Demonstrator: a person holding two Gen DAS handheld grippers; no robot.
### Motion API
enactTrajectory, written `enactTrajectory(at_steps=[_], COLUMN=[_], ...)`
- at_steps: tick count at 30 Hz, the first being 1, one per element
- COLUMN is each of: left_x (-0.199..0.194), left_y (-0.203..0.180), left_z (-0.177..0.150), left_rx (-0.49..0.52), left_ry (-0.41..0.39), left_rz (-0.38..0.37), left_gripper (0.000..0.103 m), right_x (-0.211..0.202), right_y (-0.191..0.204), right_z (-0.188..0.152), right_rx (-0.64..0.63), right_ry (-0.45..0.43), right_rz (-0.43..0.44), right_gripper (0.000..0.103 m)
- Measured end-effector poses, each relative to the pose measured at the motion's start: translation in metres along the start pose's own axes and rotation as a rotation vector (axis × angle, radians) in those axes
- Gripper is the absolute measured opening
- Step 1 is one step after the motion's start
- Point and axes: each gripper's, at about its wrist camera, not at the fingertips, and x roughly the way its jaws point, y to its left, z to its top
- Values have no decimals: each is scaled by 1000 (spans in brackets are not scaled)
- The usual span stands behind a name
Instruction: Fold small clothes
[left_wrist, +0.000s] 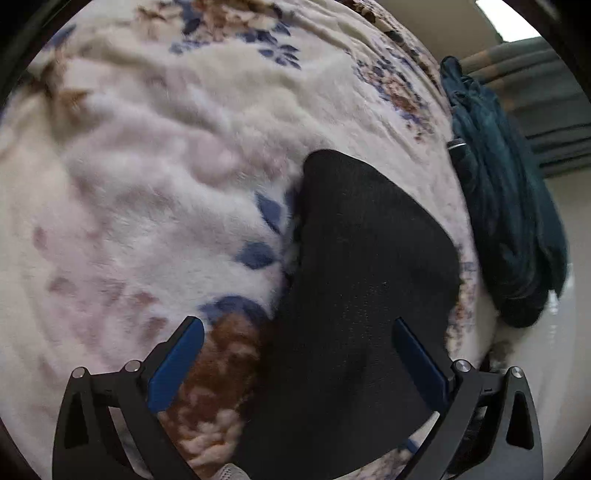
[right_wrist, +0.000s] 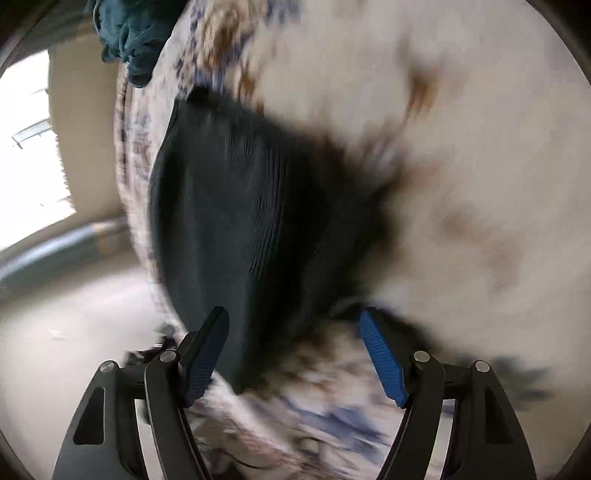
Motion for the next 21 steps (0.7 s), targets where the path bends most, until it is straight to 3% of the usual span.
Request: enactTrajectory(at_steps=[3, 7, 13, 21], left_x=[6, 16, 34, 40], left_y=[-1, -8, -13, -21], left_z=[5, 8, 9, 12], left_rx=[13, 68, 123, 166], left_ry=[8, 39, 76, 64], left_rz=[-58, -104, -119, -118], left_gripper=[103, 103, 103, 103], right_x=[33, 55, 63, 73], right_y=[8, 21, 27, 43], right_z=[-3, -1, 9, 11], right_rx=[-54, -91, -78, -79], right_ry=[-36, -100, -171, -212], right_rz=[93, 147, 170, 155], right_gripper=[75, 79, 81, 81])
